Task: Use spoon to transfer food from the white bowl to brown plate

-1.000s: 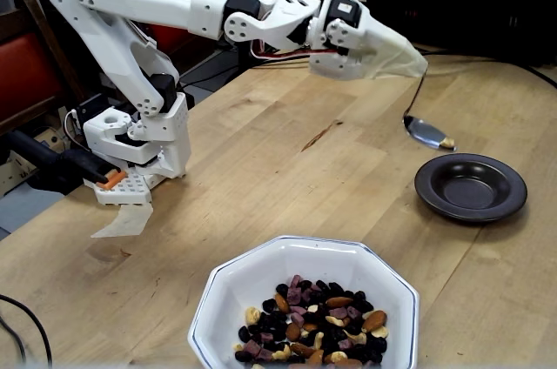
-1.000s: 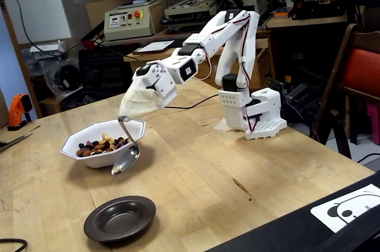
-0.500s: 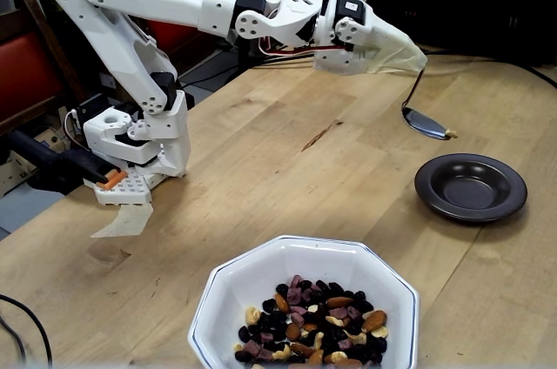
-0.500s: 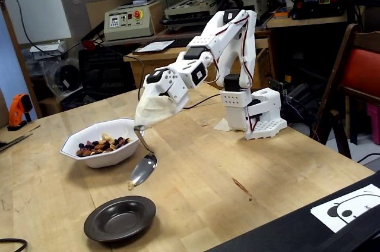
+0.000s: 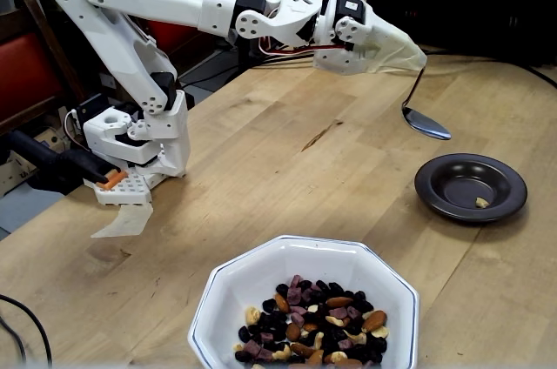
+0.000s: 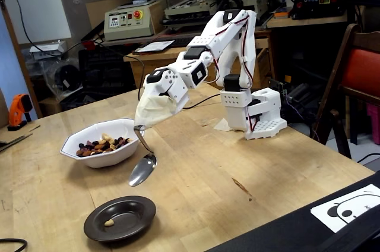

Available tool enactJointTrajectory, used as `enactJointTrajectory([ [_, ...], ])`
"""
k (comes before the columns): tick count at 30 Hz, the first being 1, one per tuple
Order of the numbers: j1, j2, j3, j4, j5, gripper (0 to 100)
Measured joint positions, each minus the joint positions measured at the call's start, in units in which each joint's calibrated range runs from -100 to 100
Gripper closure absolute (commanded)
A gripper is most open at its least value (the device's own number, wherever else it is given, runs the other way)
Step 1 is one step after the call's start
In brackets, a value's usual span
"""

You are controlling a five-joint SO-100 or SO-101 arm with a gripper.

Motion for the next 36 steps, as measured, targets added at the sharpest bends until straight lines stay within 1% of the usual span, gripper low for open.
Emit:
enactJointTrajectory([
  [11, 0.66, 0.00, 0.00, 0.00, 0.00, 96],
  [22, 13.50, 0.00, 0.00, 0.00, 0.29, 96],
  [25, 16.35, -2.23, 0.00, 0.40, 0.29, 96],
  [29, 19.27, -9.53, 0.00, 5.22, 0.29, 96],
  [36, 20.88, -24.56, 0.00, 19.27, 0.29, 96],
])
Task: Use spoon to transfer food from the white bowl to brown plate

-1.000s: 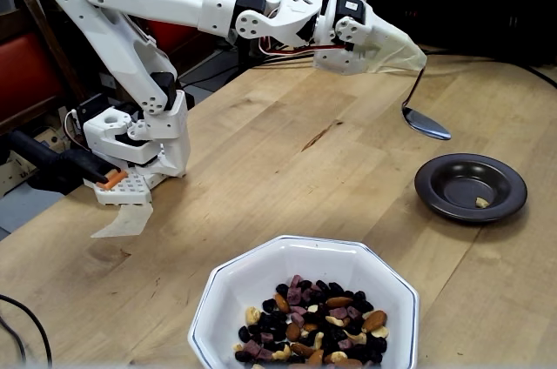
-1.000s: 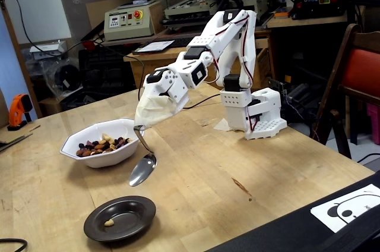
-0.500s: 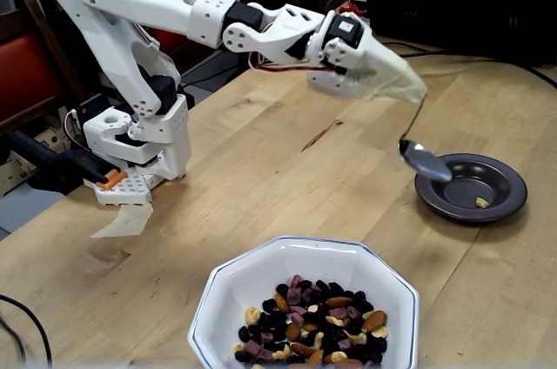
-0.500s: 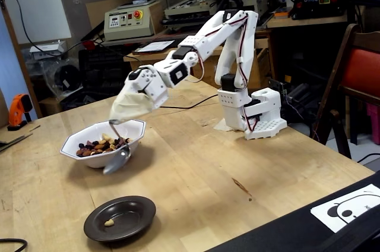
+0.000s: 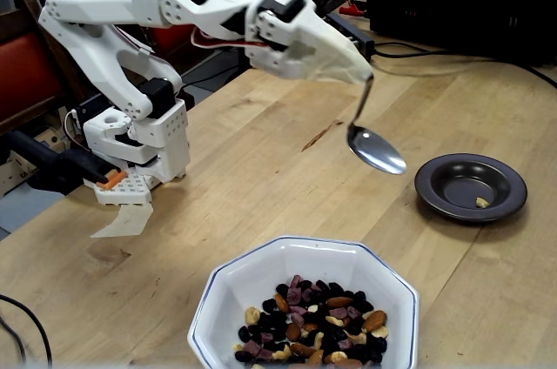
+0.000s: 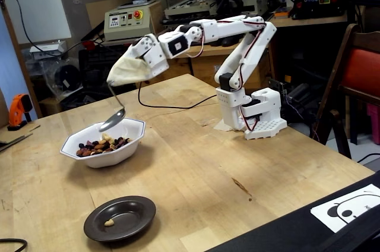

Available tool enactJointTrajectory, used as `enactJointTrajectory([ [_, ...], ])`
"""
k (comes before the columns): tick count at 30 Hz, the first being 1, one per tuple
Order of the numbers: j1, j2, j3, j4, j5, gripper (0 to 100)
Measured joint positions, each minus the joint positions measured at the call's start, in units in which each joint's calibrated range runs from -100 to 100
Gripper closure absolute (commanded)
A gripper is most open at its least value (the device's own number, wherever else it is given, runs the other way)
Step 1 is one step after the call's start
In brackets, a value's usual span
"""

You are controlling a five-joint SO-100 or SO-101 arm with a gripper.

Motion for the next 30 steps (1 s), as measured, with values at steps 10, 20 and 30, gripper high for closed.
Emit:
enactJointTrajectory([
  [10, 1.39, -15.11, 0.00, 10.20, 0.00, 96],
  [20, 10.51, -16.32, 0.00, 11.00, -0.44, 96],
  [30, 11.39, -16.32, 0.00, 11.16, -0.44, 96],
])
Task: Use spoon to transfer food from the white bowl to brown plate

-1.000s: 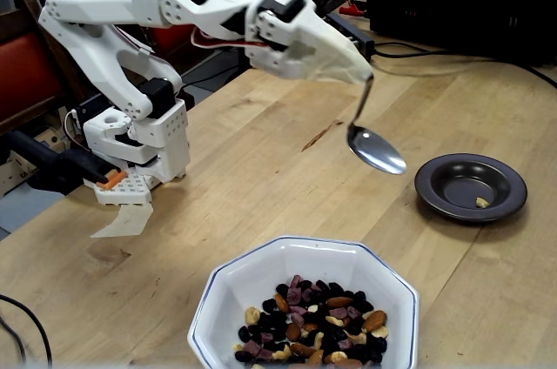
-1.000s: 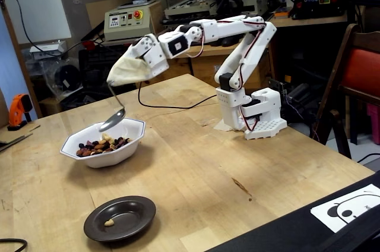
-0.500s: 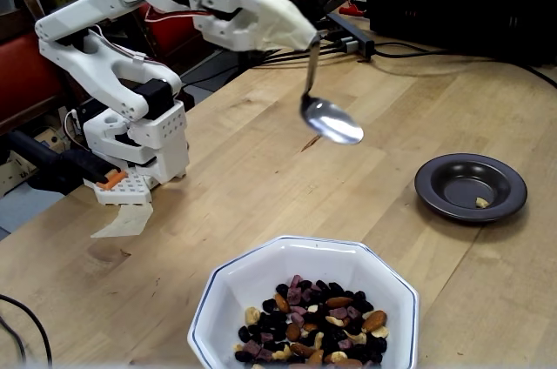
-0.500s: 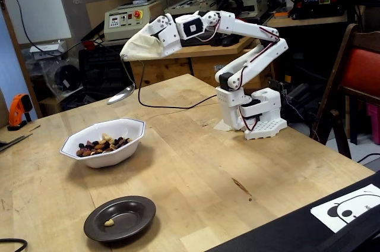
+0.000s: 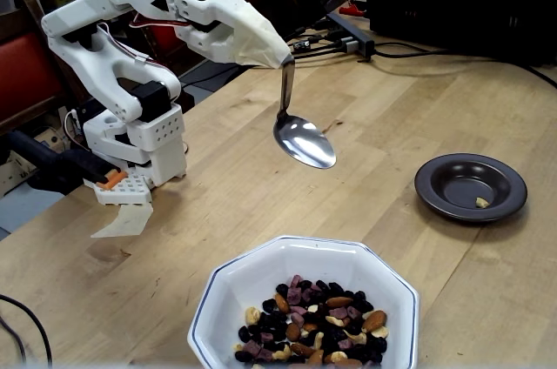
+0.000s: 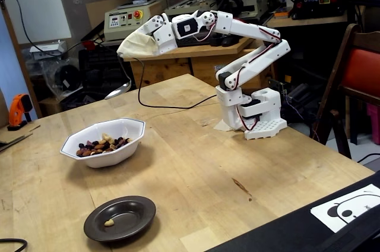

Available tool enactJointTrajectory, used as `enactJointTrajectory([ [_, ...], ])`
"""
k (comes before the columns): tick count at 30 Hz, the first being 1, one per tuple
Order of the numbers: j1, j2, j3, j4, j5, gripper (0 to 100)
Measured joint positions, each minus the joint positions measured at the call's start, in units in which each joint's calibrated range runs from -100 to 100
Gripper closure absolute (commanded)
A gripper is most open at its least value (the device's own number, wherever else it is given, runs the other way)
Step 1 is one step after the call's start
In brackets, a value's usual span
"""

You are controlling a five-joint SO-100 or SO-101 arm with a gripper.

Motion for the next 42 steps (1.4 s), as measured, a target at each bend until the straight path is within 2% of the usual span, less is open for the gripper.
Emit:
enactJointTrajectory([
  [11, 0.00, 0.00, 0.00, 8.19, 0.00, 96],
  [18, 0.00, -0.43, 0.00, 9.31, 0.00, 96],
  [27, 0.00, -9.45, 0.00, 9.88, 0.00, 96],
  [42, 0.00, -12.97, 0.00, 20.31, 0.00, 96],
])
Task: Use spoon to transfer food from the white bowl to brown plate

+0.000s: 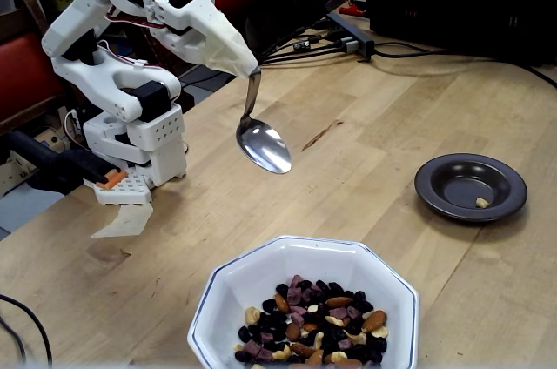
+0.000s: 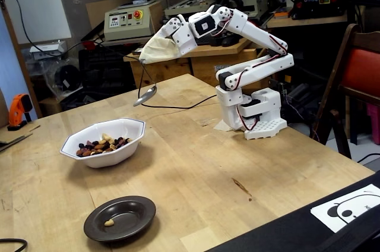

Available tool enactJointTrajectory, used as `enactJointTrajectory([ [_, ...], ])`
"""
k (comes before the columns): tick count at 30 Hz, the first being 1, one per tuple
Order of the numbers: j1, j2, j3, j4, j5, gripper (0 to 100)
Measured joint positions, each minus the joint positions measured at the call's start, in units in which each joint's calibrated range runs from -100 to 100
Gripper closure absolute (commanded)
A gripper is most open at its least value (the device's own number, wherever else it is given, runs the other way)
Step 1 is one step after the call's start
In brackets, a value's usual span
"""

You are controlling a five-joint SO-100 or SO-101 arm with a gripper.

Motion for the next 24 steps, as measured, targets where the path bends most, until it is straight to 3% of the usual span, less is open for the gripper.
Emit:
enactJointTrajectory([
  [24, 0.00, 0.00, 0.00, 0.32, 0.00, 96],
])
